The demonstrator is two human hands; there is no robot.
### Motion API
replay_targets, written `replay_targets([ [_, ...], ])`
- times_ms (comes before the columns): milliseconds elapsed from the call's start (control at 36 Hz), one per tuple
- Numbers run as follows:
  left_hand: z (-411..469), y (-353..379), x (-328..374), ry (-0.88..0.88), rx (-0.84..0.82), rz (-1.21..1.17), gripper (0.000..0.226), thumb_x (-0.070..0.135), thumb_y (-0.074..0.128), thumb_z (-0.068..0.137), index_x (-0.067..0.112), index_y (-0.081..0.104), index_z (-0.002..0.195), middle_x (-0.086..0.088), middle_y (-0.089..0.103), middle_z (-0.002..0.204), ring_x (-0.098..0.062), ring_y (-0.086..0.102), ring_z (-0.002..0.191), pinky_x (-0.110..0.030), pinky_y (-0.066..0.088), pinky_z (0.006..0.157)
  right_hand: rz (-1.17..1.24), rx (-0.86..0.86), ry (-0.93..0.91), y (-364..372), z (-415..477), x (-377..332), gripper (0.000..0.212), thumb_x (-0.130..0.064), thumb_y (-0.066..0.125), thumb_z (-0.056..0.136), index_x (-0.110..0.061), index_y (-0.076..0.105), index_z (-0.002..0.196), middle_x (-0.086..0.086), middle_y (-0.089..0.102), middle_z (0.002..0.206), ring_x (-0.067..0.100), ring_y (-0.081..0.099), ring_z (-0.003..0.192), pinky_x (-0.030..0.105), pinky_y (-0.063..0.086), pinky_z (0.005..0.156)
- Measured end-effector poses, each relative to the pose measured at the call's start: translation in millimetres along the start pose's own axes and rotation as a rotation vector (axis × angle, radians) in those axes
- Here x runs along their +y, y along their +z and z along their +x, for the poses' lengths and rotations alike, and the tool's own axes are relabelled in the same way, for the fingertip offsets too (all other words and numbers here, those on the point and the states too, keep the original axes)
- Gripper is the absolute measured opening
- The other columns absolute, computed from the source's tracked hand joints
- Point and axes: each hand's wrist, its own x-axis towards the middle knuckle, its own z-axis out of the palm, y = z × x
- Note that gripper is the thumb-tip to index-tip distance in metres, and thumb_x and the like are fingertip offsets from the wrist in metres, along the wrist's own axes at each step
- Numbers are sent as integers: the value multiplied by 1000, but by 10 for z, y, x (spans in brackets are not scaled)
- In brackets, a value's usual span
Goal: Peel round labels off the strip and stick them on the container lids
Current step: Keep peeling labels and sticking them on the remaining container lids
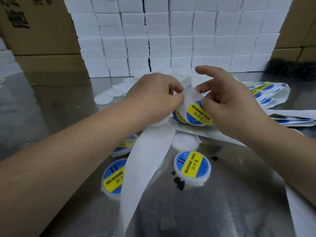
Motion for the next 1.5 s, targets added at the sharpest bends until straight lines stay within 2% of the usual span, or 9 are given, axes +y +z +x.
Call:
replay_targets([
  [250, 111, -111, -187, -150, 217, 127, 26, 39, 52, 85, 24, 54, 63, 11, 50, 63, -12, 46, 67, -21, 30, 51, -38, 187, -20, -6, -22, 20, 59, 4, 44, 80, -44, 42, 114, -19, 52, 115, 9, 52, 65, 8, 38, 55],
  [389, 105, -120, -285, -257, 225, 22, 45, 37, 43, 93, -2, 64, 82, -13, 49, 63, -22, 40, 57, -28, 31, 53, -90, 218, -56, -23, -23, -18, 62, 6, 41, 79, -54, 44, 96, -28, 48, 82, -9, 50, 64, 1, 34, 57],
  [528, 76, -112, -225, -156, 275, 1, 55, 43, 38, 95, -2, 63, 75, -15, 57, 64, -27, 52, 64, -30, 35, 54, -81, 161, 19, 12, -13, 19, 55, 5, 43, 78, -48, 56, 67, -32, 55, 71, -16, 51, 69, 0, 35, 58],
  [639, 27, -78, -170, -10, 299, 112, 58, 48, 36, 94, 6, 53, 57, -12, 54, 60, -26, 49, 62, -35, 34, 54, -80, 125, 55, 13, -8, 48, 47, 1, 45, 77, -40, 59, 56, -20, 56, 49, 0, 47, 45, 6, 31, 41],
  [778, -29, -77, -114, 124, 312, 249, 56, 59, 34, 87, 19, 33, 48, 3, 35, 49, -10, 34, 51, -28, 18, 46, 152, 108, 122, -5, -2, 28, 38, -7, 46, 78, -30, 69, 59, -12, 66, 63, 4, 54, 56, 17, 45, 52],
  [945, -39, -105, -122, 183, 342, 282, 47, 62, 35, 78, 24, 33, 52, 9, 37, 58, -16, 40, 63, -23, 21, 49, 239, 60, 156, -20, 33, 18, 38, -12, 43, 93, -27, 64, 65, -24, 64, 60, -11, 58, 61, 0, 38, 53],
  [1083, -47, -110, -153, 272, 379, 333, 51, 65, 47, 76, 18, 41, 58, 4, 33, 60, -18, 38, 63, -29, 17, 50, 324, 154, 288, 7, 31, 7, 49, -51, 39, 81, -20, 70, 61, -7, 71, 69, 5, 64, 67, 18, 50, 68],
  [1361, -25, -112, -207, 273, 370, 301, 45, 53, 69, 70, 17, 43, 65, -4, 37, 74, -20, 36, 68, -29, 21, 57, 265, 230, 307, 16, 33, -40, 18, -24, 59, 81, -20, 68, 66, 12, 65, 70, 18, 55, 62, 45, 52, 66],
  [1500, 15, -102, -206, 127, 322, 327, 52, 66, 56, 66, 17, 39, 68, 1, 34, 79, -16, 34, 72, -26, 19, 58, 191, 252, 255, 41, 29, 4, 20, -26, 60, 82, -19, 67, 65, 4, 67, 75, 6, 52, 57, 20, 43, 55],
])
